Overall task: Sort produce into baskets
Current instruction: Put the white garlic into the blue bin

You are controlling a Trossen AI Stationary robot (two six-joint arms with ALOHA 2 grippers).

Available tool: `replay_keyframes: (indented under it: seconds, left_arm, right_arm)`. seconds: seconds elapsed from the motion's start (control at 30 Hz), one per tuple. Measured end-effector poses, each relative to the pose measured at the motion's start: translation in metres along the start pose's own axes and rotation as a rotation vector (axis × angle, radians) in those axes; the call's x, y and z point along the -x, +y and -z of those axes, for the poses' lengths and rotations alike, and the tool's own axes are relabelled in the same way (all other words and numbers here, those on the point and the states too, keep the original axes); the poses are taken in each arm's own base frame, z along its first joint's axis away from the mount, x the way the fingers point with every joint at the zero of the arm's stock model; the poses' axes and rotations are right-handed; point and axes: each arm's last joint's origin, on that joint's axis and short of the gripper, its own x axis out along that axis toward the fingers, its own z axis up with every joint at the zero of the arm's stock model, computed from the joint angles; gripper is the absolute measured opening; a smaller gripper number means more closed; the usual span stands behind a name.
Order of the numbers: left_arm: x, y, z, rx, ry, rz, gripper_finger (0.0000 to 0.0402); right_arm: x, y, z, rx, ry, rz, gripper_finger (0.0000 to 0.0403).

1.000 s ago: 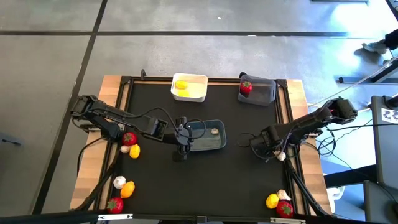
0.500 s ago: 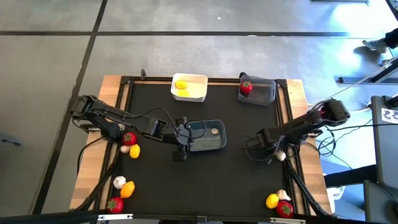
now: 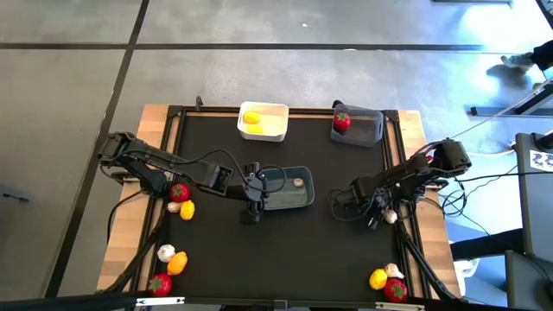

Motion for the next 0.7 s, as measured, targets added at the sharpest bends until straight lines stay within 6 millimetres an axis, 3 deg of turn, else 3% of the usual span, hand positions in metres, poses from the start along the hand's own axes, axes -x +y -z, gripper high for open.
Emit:
replay_keyframes:
  seconds: [0.17, 0.27, 0.47, 0.7]
  left_arm:
    - [0.000, 0.000, 0.000, -0.004, -0.002, 0.000, 0.0200]
    - [0.000, 0.000, 0.000, -0.029, -0.002, 0.000, 0.0200]
    - [-0.004, -0.001, -0.001, -0.046, -0.006, 0.004, 0.0200]
    - [-0.006, -0.003, 0.000, -0.037, 0.004, 0.005, 0.0200]
  right_arm:
    - [0.000, 0.000, 0.000, 0.028, -0.010, 0.008, 0.0040]
    - [0.003, 0.001, -0.001, 0.050, -0.022, 0.015, 0.0013]
    - [0.025, 0.007, -0.004, 0.088, -0.163, 0.087, 0.0027]
    - [0.064, 0.014, 0.001, 0.136, -0.354, 0.066, 0.0026]
